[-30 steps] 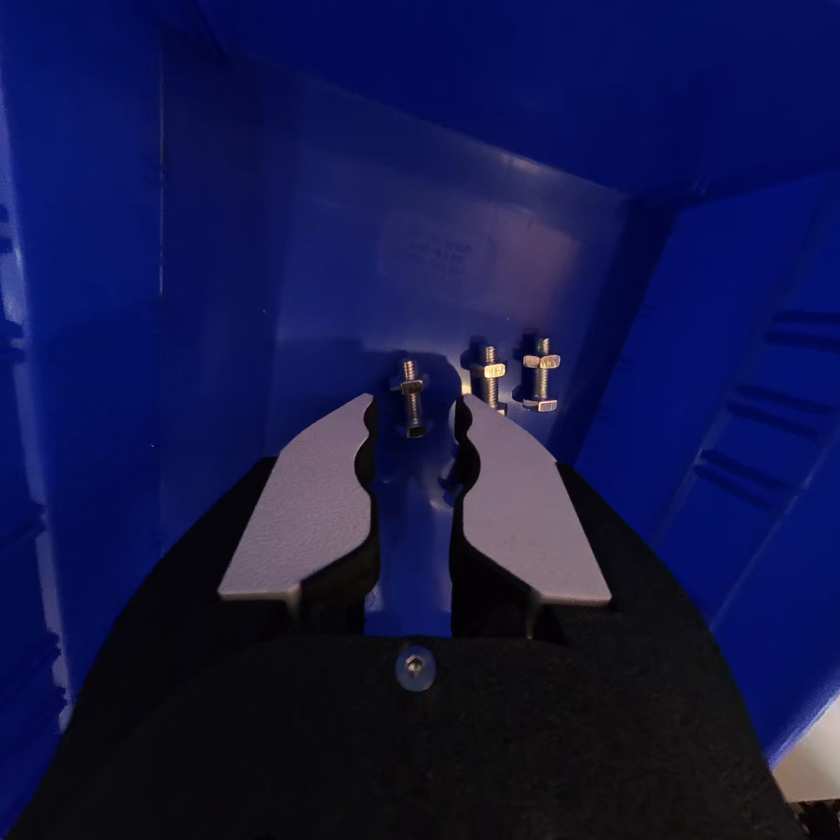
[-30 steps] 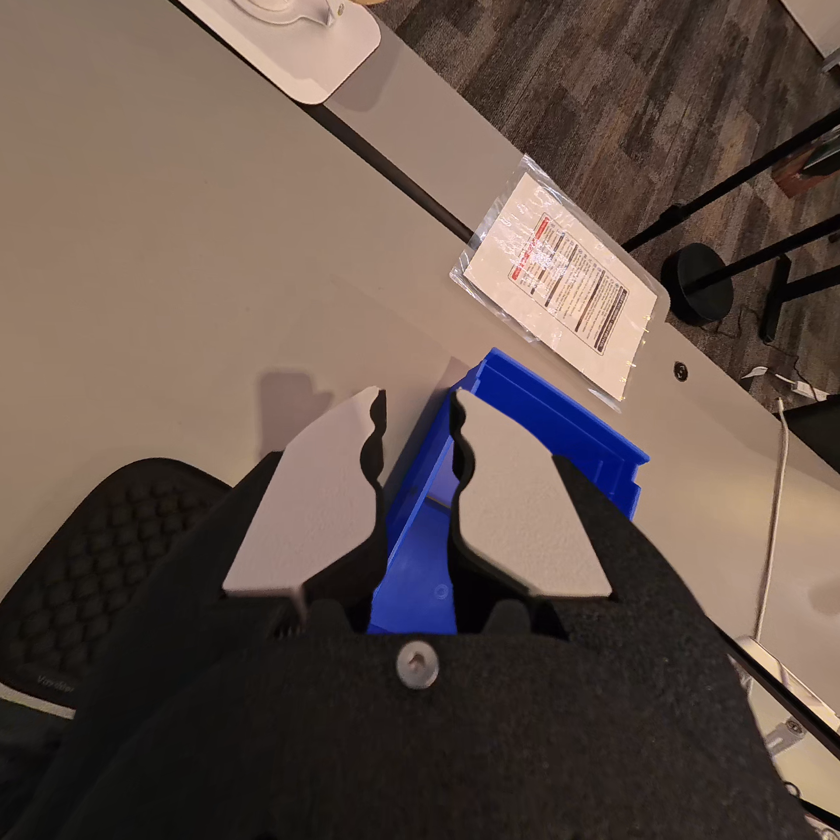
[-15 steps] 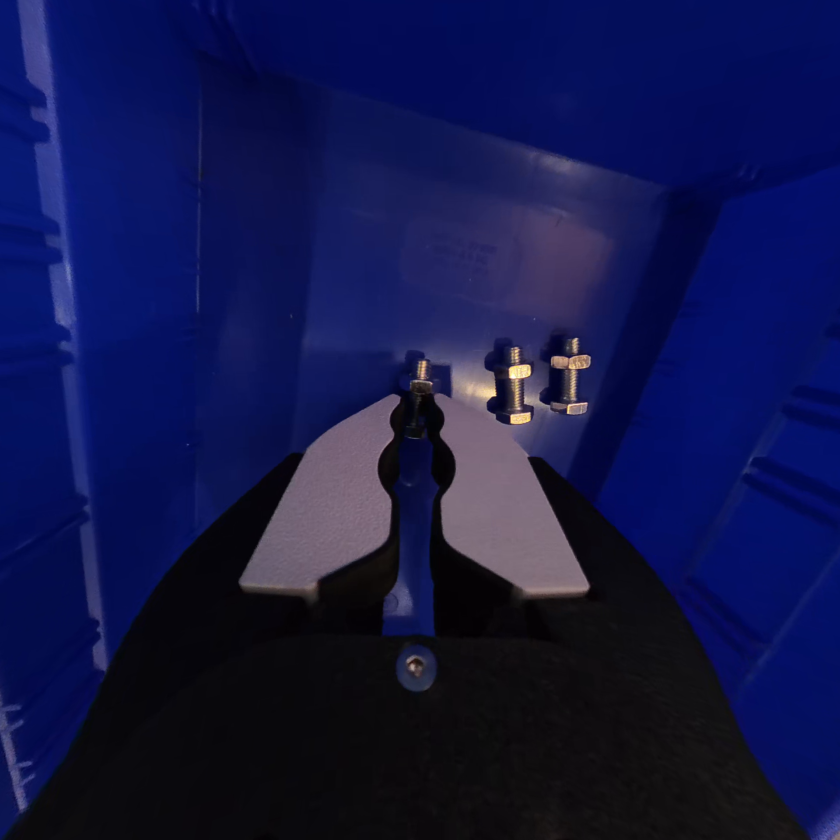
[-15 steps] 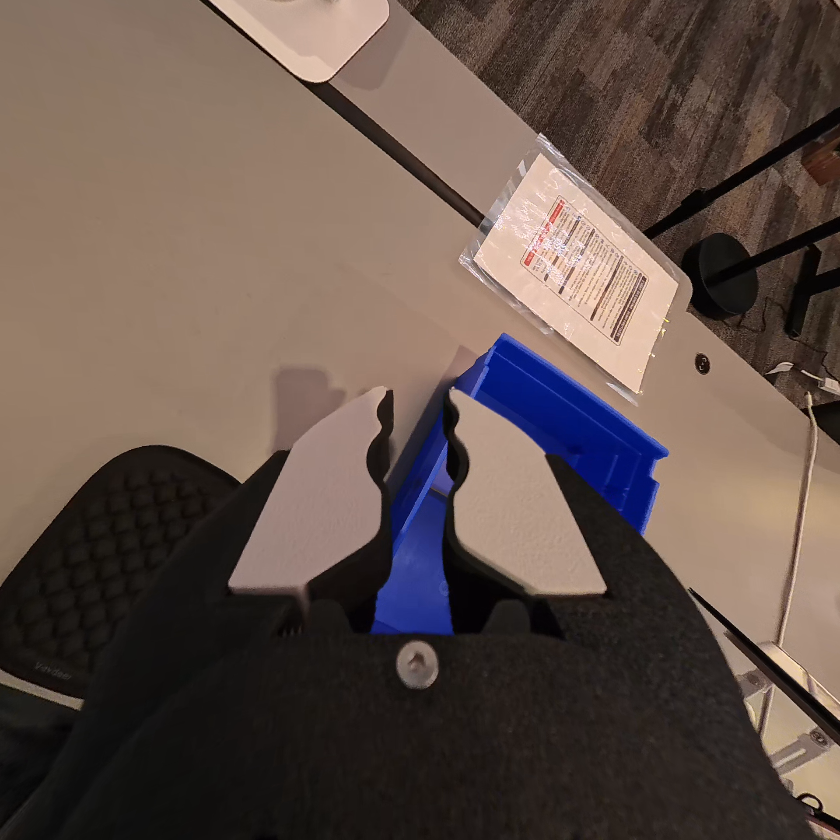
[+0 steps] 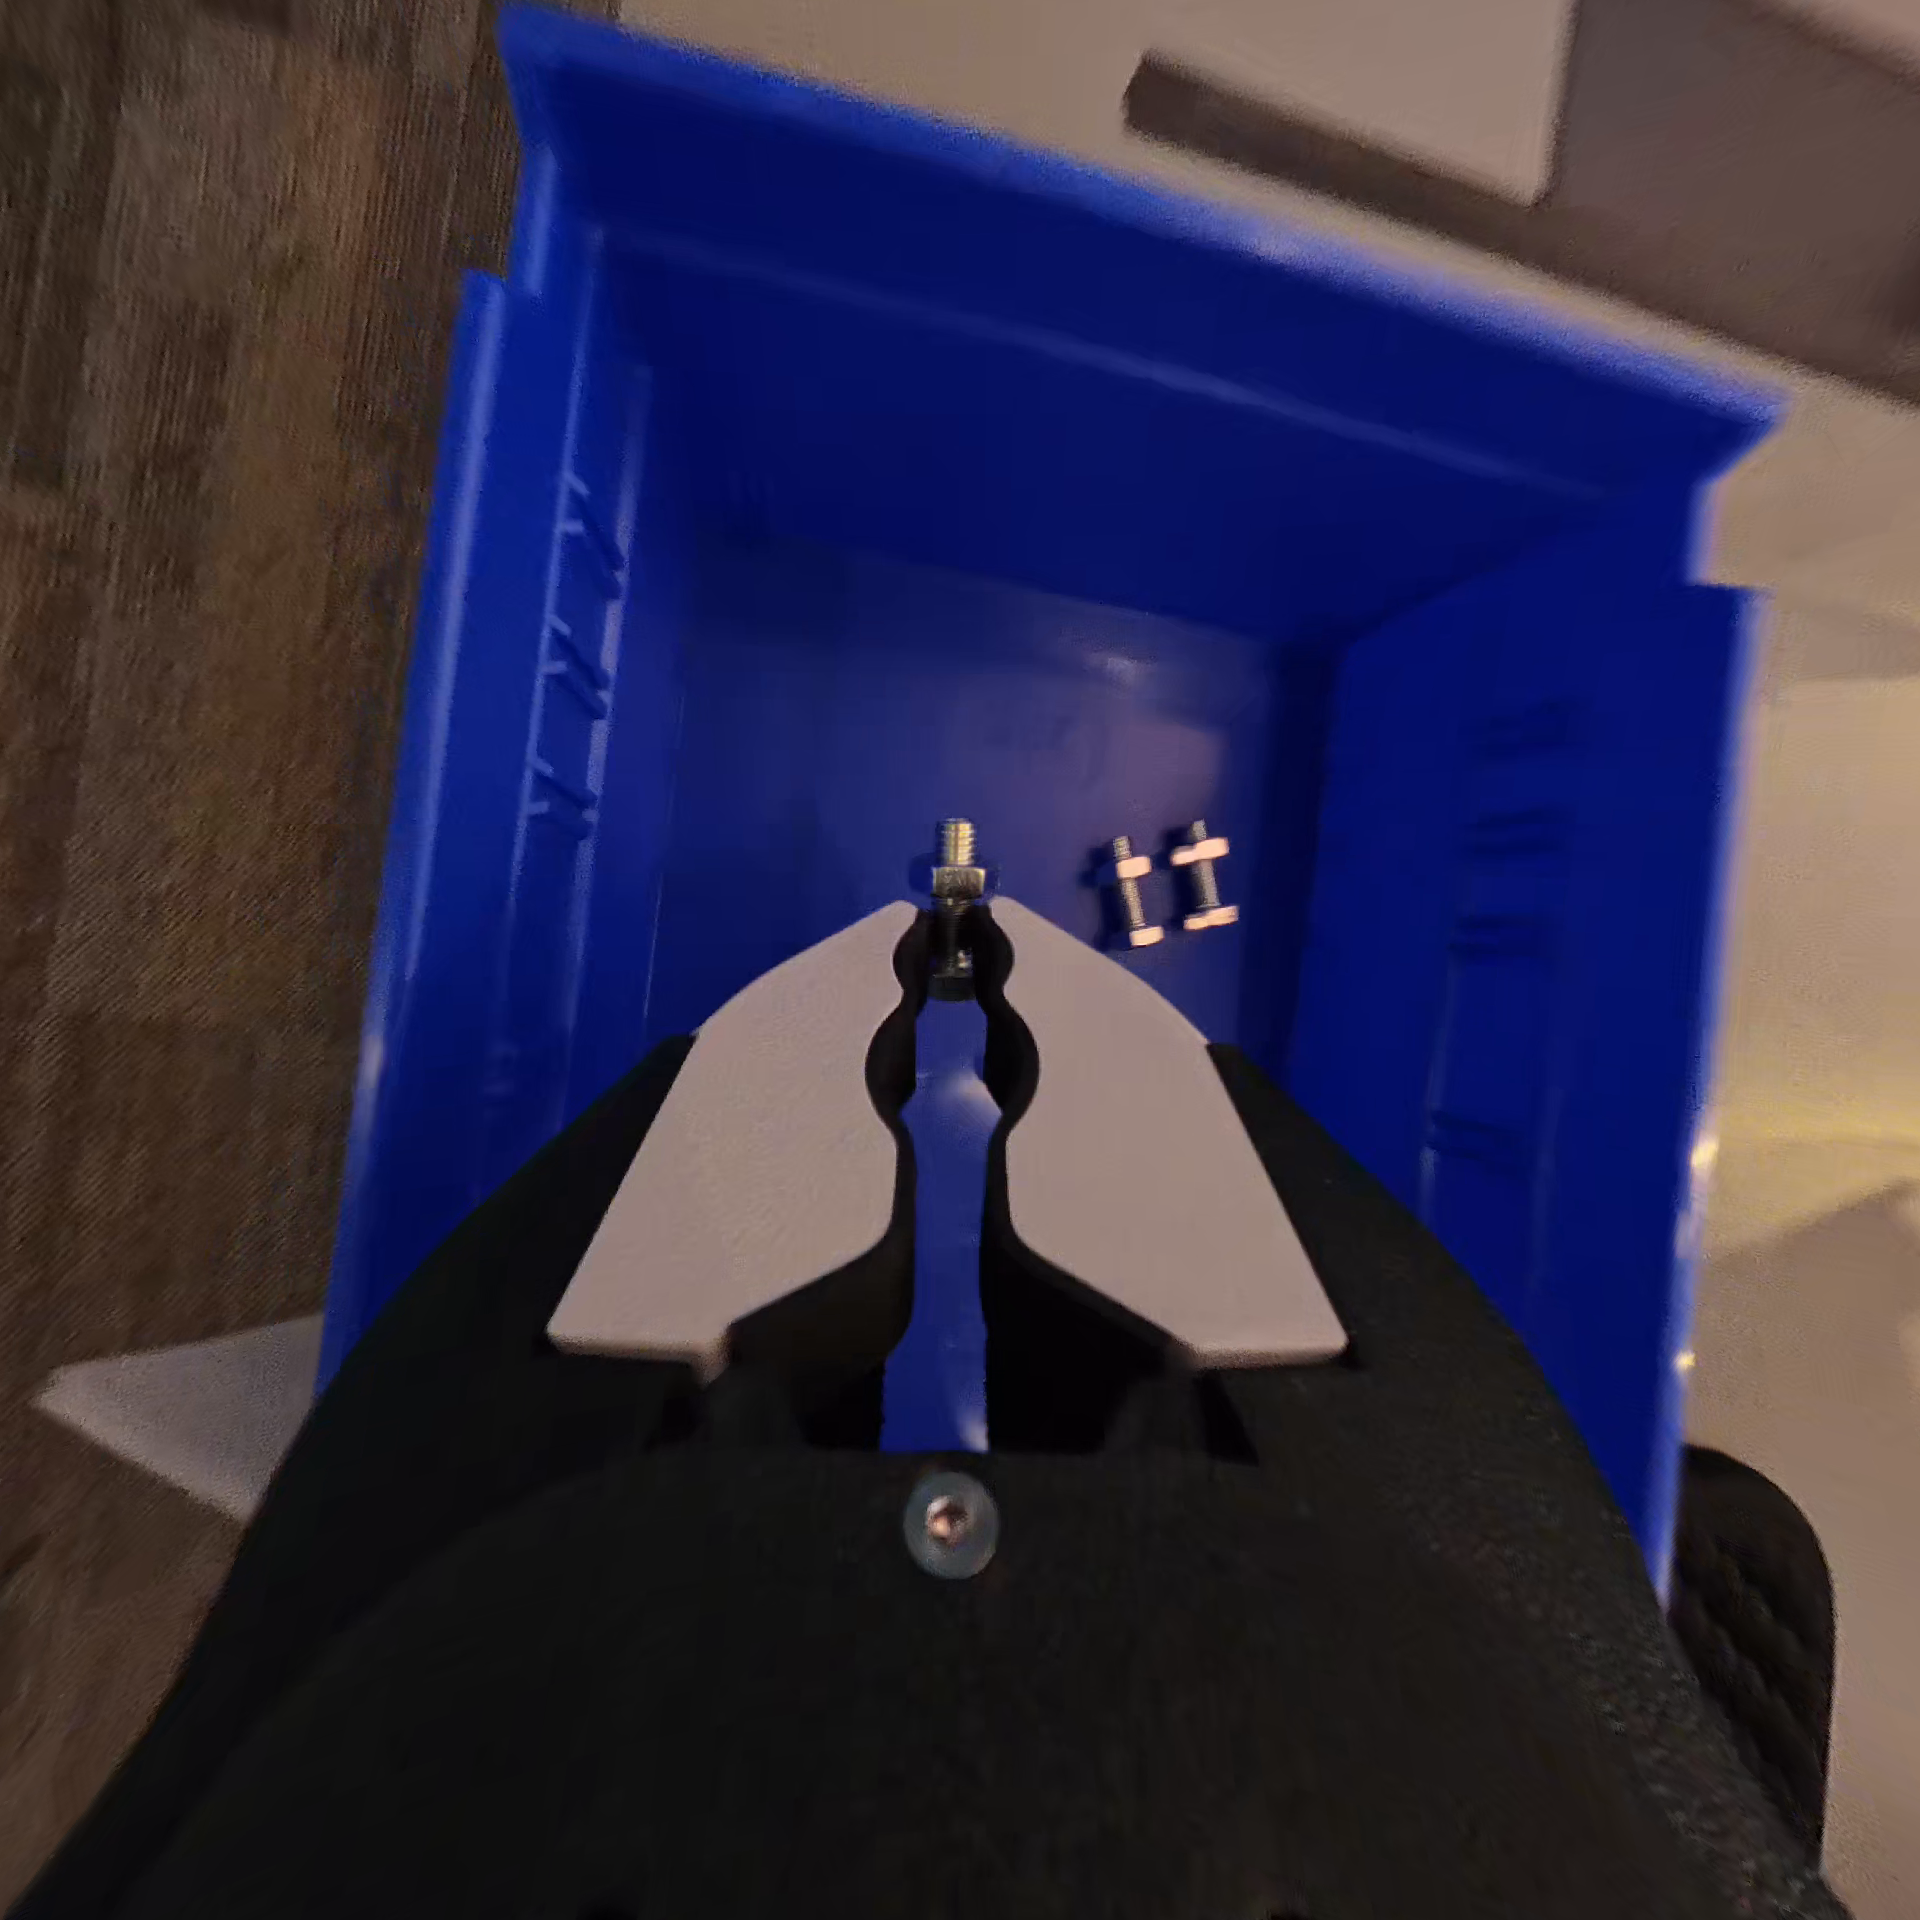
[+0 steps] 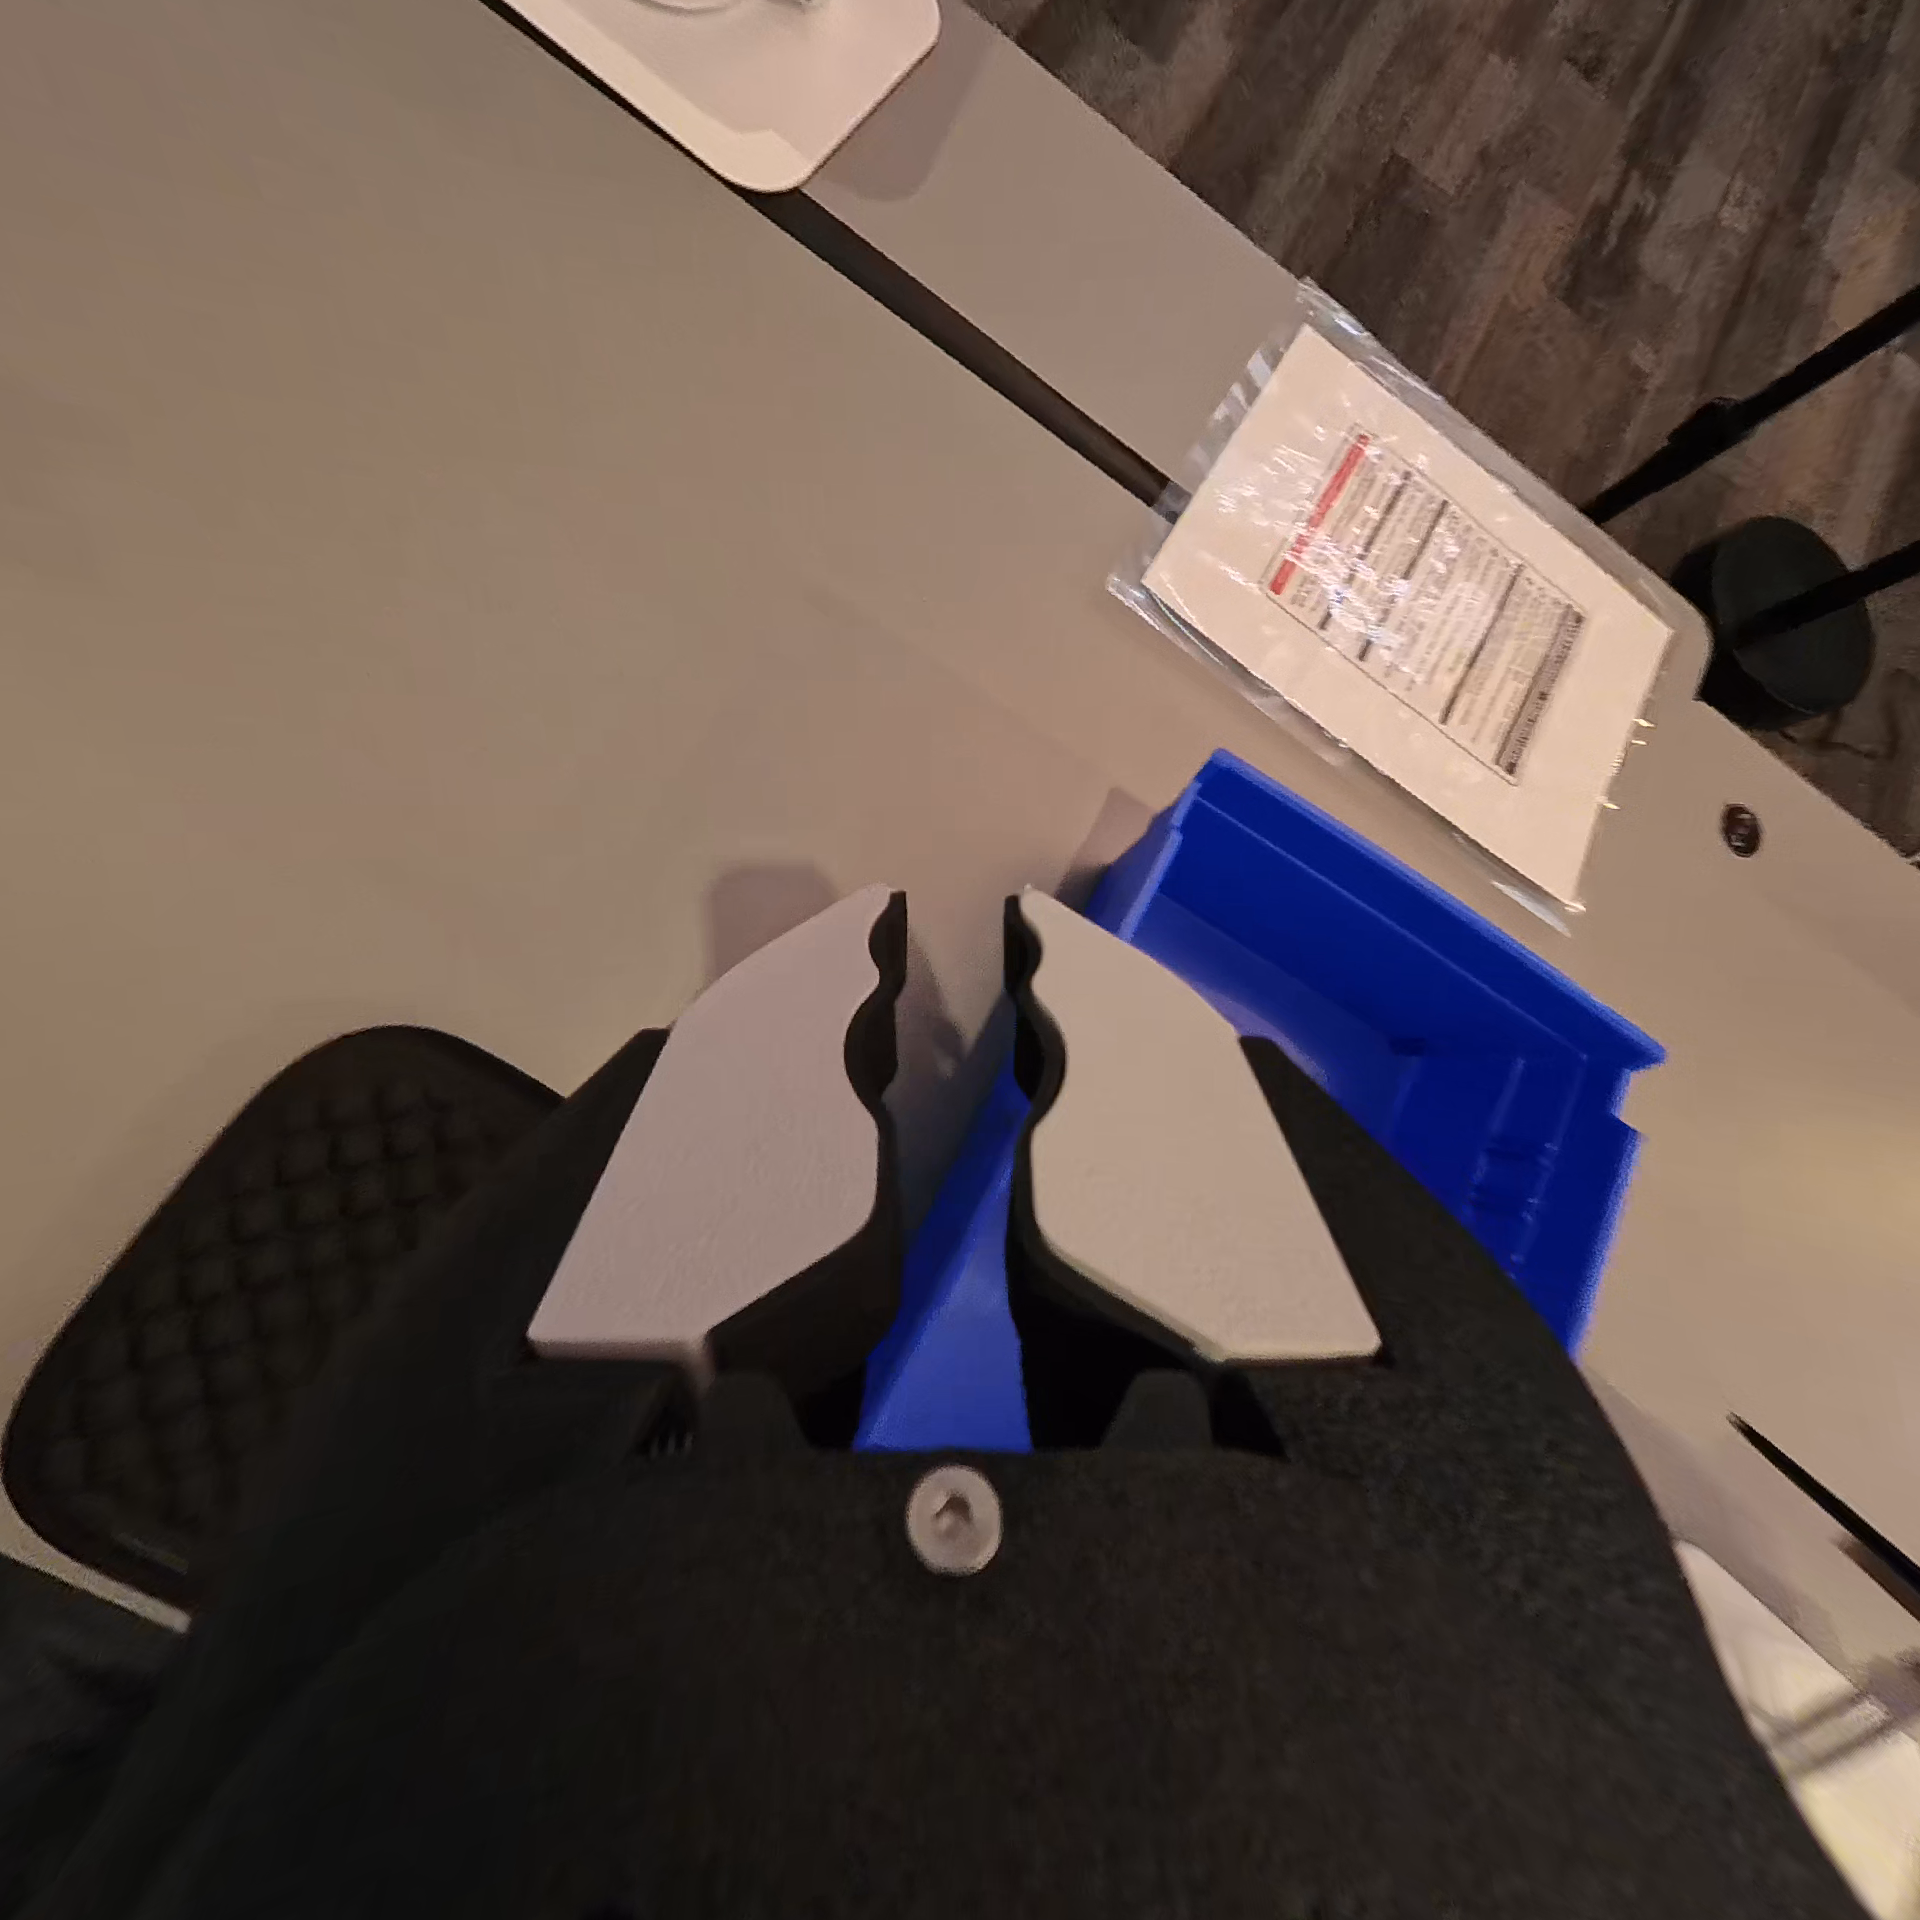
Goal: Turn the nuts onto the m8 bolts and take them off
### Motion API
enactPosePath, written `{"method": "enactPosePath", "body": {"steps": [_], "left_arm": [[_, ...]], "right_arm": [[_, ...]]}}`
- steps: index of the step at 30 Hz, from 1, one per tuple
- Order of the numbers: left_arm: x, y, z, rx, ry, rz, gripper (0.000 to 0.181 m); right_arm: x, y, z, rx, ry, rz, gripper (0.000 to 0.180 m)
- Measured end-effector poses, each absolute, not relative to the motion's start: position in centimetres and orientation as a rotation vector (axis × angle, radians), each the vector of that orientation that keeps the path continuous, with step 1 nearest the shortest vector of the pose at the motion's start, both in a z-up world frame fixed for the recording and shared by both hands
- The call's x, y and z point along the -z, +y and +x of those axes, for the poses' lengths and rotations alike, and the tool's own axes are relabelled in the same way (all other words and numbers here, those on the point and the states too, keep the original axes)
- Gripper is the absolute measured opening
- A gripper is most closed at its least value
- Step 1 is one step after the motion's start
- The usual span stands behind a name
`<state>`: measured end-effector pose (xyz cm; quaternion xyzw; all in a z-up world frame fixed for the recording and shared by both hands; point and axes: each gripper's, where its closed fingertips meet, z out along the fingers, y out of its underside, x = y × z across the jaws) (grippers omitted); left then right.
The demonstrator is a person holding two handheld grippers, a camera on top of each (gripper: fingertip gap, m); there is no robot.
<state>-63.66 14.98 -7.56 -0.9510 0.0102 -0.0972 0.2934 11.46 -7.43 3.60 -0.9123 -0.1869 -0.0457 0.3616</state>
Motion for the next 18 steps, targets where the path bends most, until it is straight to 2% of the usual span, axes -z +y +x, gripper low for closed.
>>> {"method": "enactPosePath", "body": {"steps": [8, 18], "left_arm": [[0.9, 12.8, -58.7, 0.504, 0.150, -2.196, 0.007], [-7.7, 7.3, -35.2, 0.688, 0.823, -1.839, 0.007]], "right_arm": [[1.7, -4.9, 6.9, -0.176, -0.520, -2.355, 0.016], [0.9, 1.1, -5.1, -0.429, -0.772, -2.212, 0.017]]}}
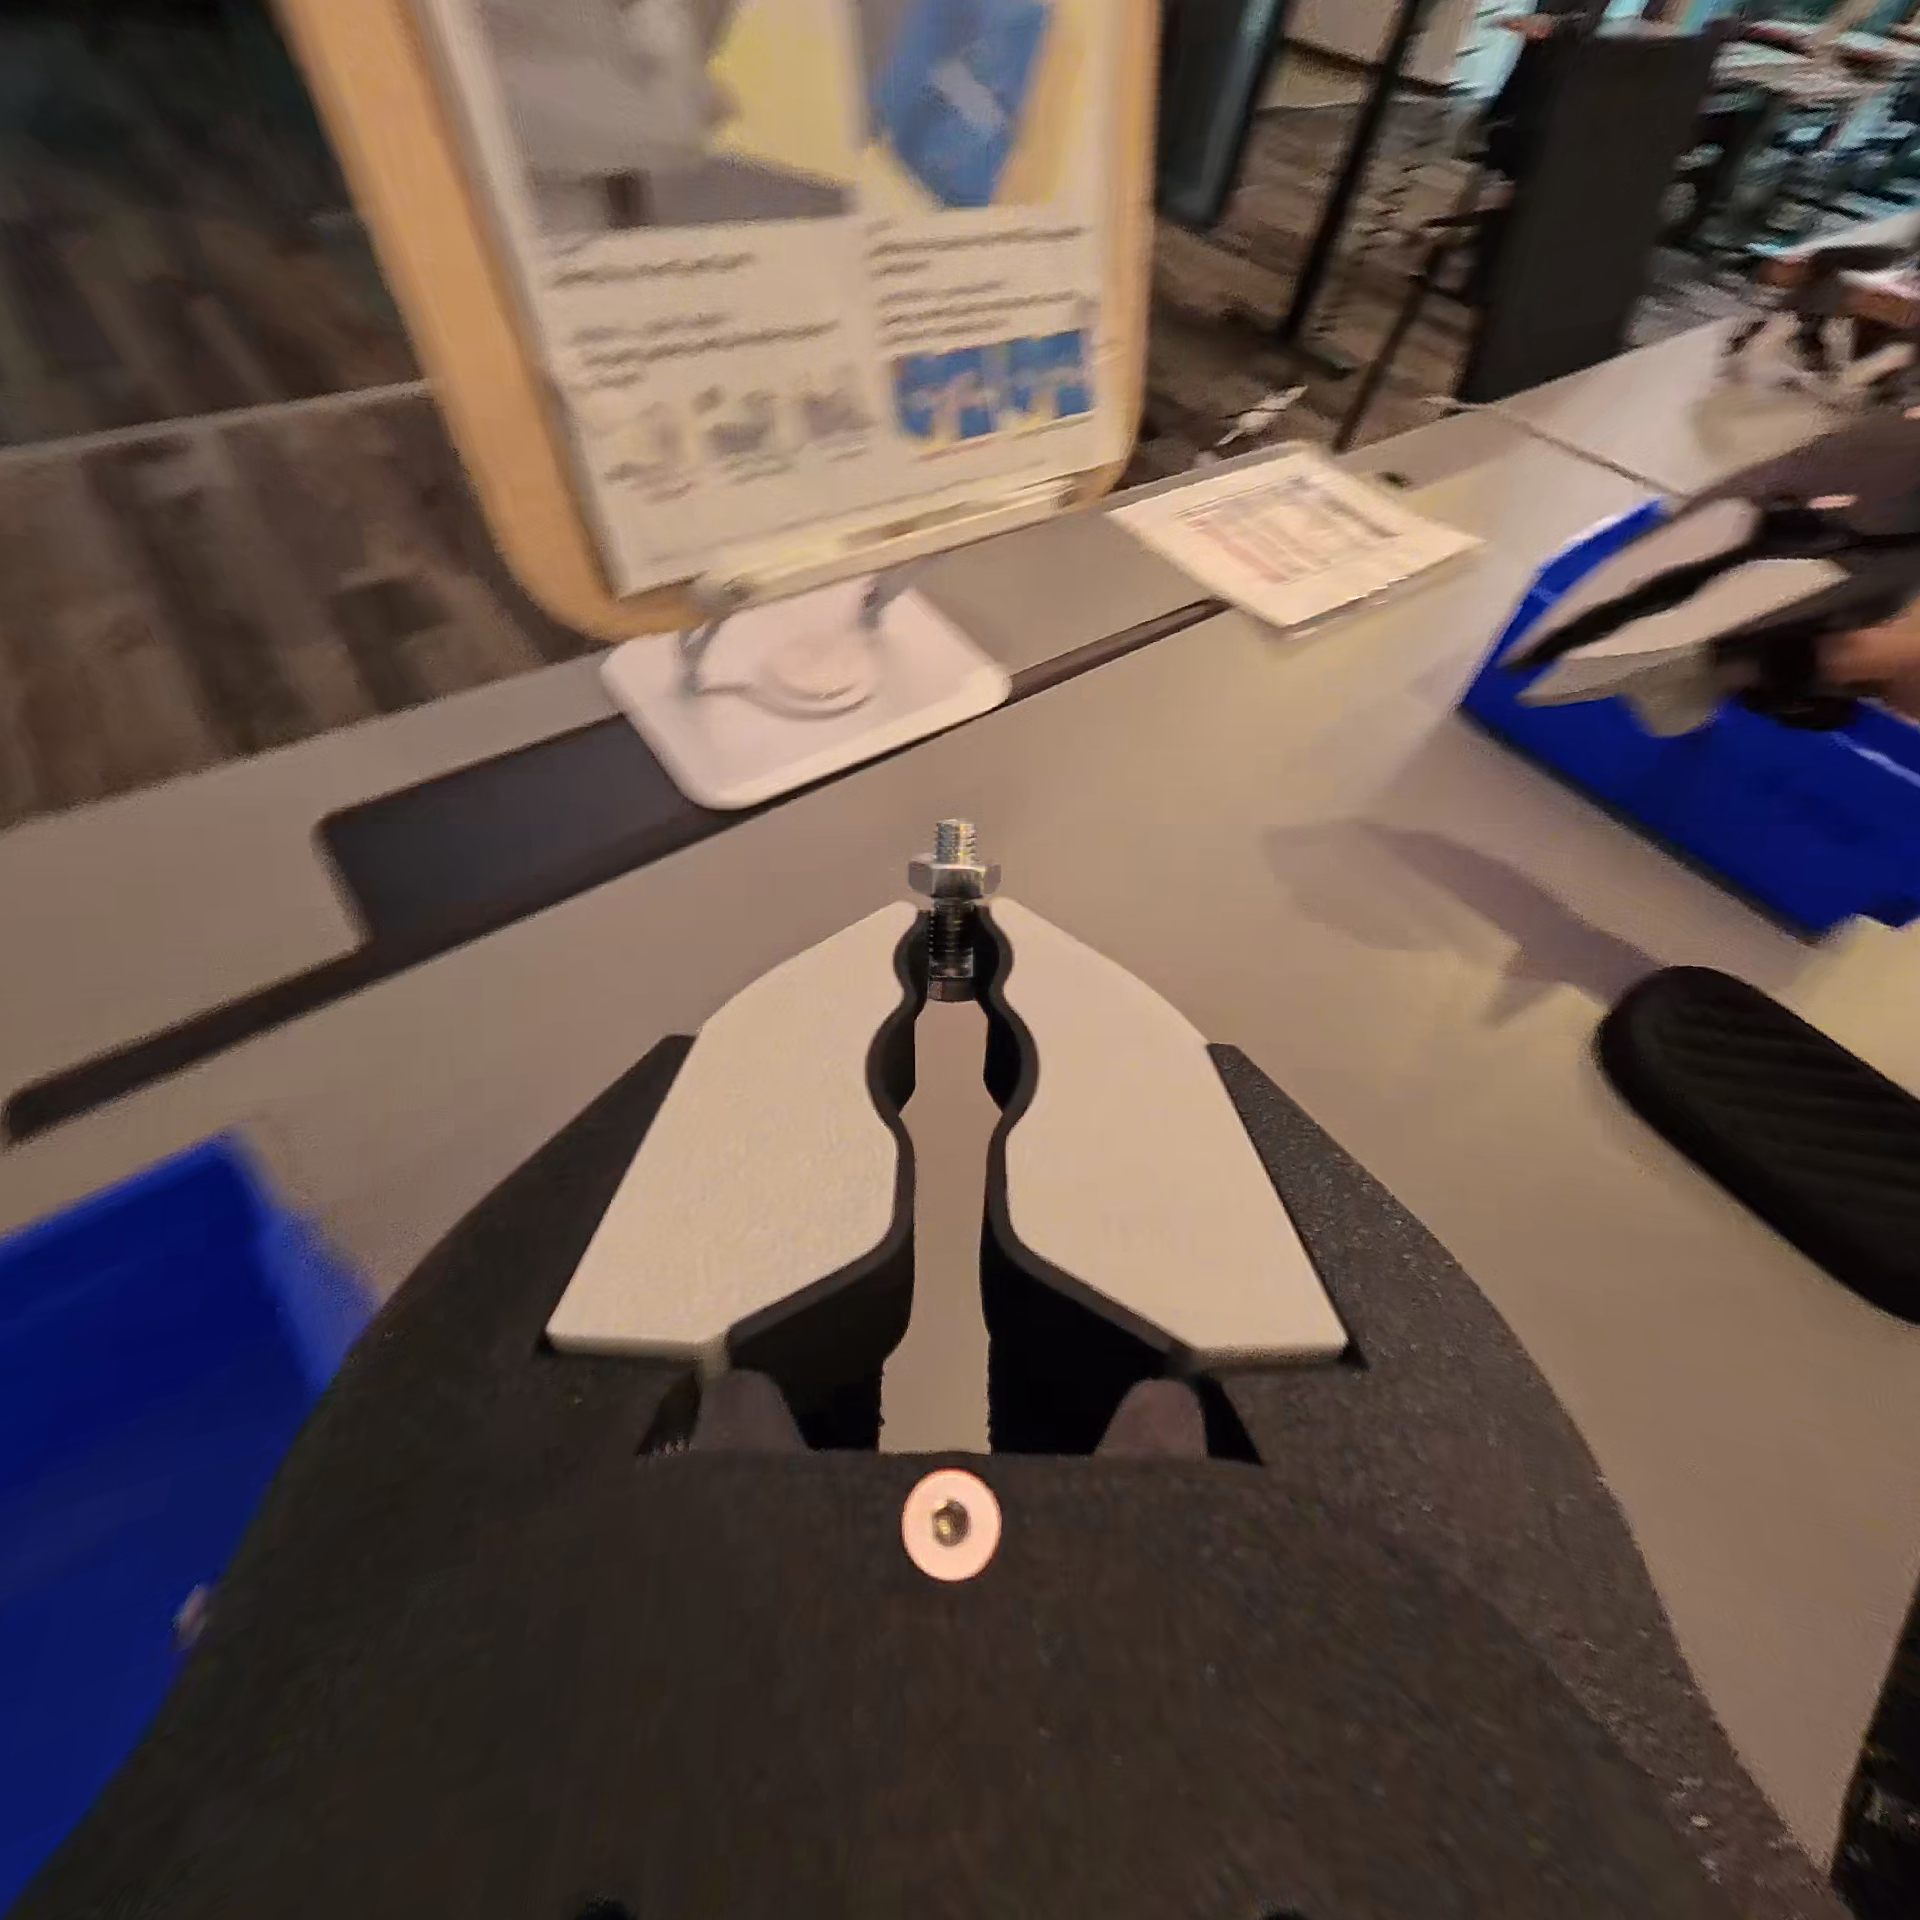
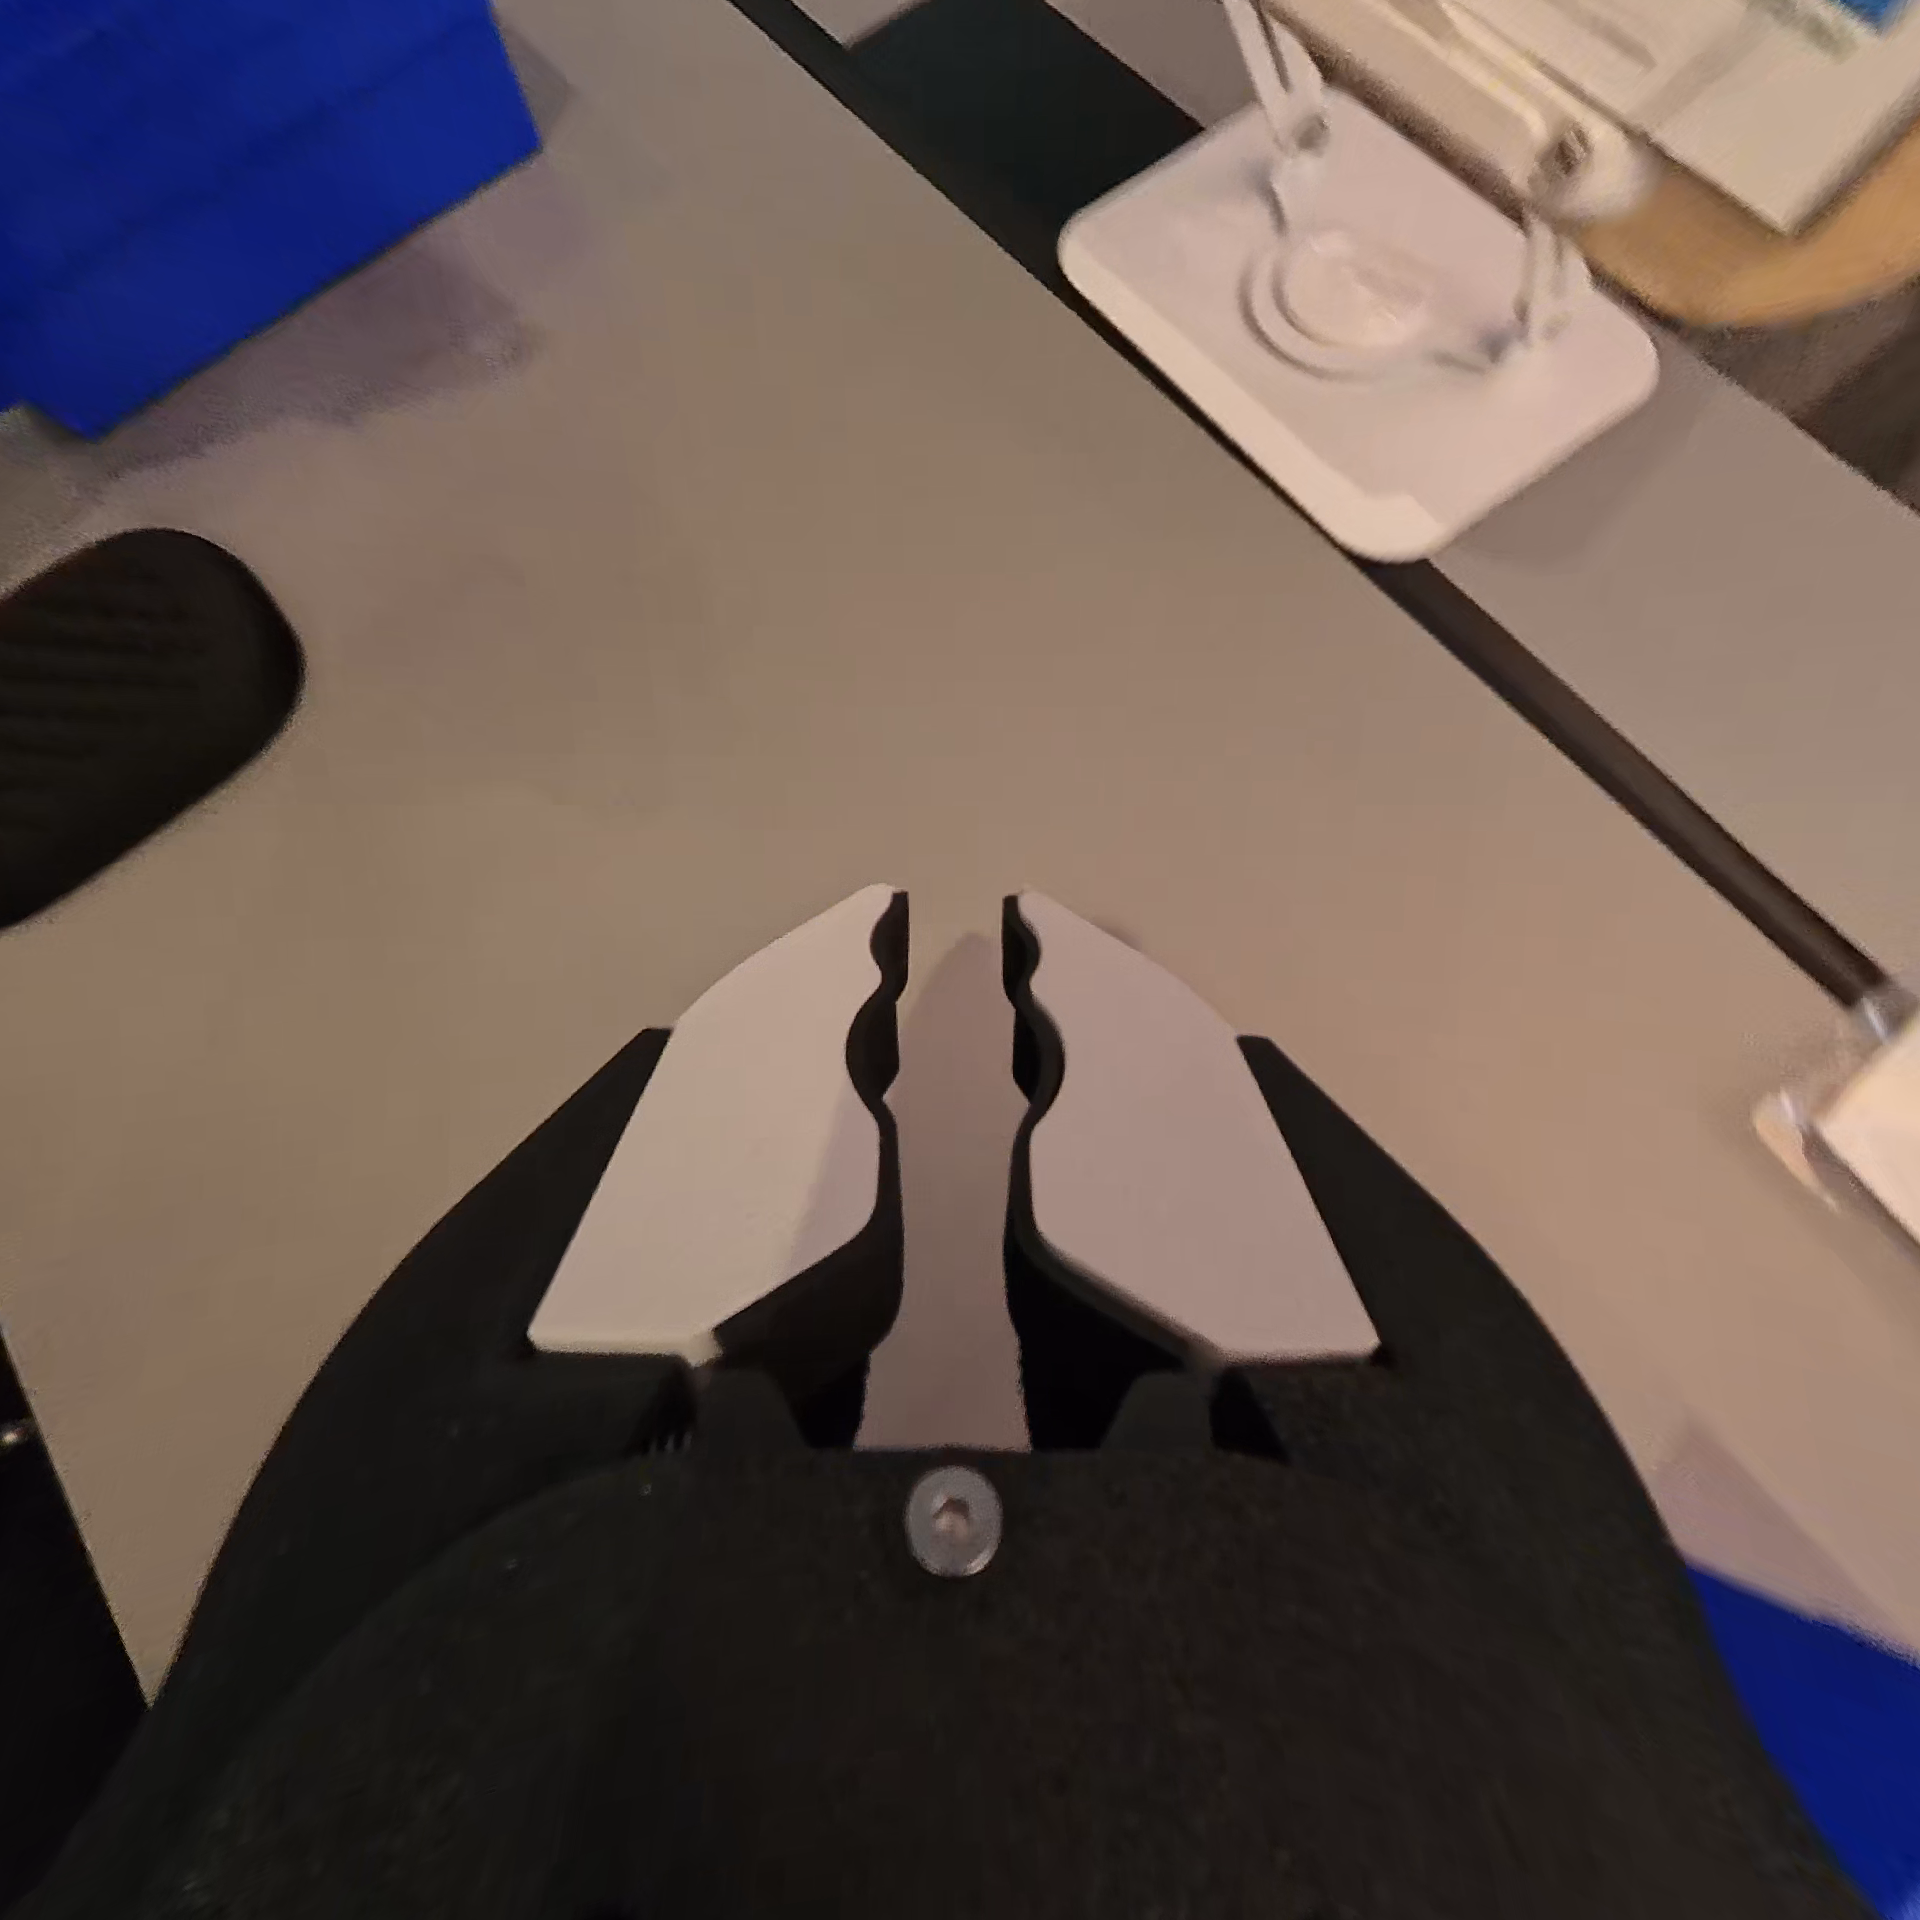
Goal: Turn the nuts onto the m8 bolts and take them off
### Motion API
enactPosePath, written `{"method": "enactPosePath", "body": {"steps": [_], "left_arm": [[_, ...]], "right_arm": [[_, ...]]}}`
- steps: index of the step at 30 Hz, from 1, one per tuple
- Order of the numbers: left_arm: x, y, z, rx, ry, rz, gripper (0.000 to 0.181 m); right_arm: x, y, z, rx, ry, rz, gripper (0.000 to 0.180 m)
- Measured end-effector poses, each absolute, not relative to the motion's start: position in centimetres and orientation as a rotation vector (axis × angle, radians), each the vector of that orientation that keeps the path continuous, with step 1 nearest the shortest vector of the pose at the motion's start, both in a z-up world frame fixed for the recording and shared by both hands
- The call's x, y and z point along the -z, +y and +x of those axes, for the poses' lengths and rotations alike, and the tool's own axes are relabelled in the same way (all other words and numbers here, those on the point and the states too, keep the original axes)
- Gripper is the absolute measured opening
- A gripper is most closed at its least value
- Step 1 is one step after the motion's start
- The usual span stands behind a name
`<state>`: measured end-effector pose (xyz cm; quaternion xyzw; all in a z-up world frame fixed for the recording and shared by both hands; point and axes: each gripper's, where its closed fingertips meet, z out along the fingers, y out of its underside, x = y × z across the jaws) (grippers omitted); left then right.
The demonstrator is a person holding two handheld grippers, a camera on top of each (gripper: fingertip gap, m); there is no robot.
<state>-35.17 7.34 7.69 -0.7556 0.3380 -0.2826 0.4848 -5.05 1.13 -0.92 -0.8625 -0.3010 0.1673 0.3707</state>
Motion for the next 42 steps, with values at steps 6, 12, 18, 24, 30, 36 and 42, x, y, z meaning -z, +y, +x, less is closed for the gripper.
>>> {"method": "enactPosePath", "body": {"steps": [6, 12, 18, 24, 30, 36, 42], "left_arm": [[-11.0, 3.1, -24.5, 0.870, 1.064, -1.615, 0.007], [-14.1, -0.7, -19.7, 1.064, 1.155, -1.396, 0.007], [-14.1, -1.3, -19.7, 1.117, 1.167, -1.287, 0.007], [-13.2, 0.8, -20.5, 1.179, 1.122, -1.275, 0.008], [-11.8, 0.8, -20.2, 1.256, 1.137, -1.248, 0.007], [-11.3, 0.6, -19.1, 1.201, 1.163, -1.216, 0.007], [-10.5, 1.0, -18.7, 1.181, 1.153, -1.234, 0.007]], "right_arm": [[-2.4, 2.4, -13.0, -0.606, -0.936, -2.067, 0.016], [-6.5, 1.8, -16.7, -0.696, -1.061, -1.889, 0.016], [-7.6, 1.0, -16.1, -0.734, -1.122, -1.780, 0.017], [-6.8, 2.4, -15.3, -0.820, -1.034, -1.739, 0.016], [-9.0, 2.9, -15.5, -0.923, -0.894, -1.588, 0.016], [-11.7, 1.1, -17.4, -0.847, -0.955, -1.448, 0.016], [-13.7, -0.3, -17.6, -0.857, -0.924, -1.359, 0.016]]}}
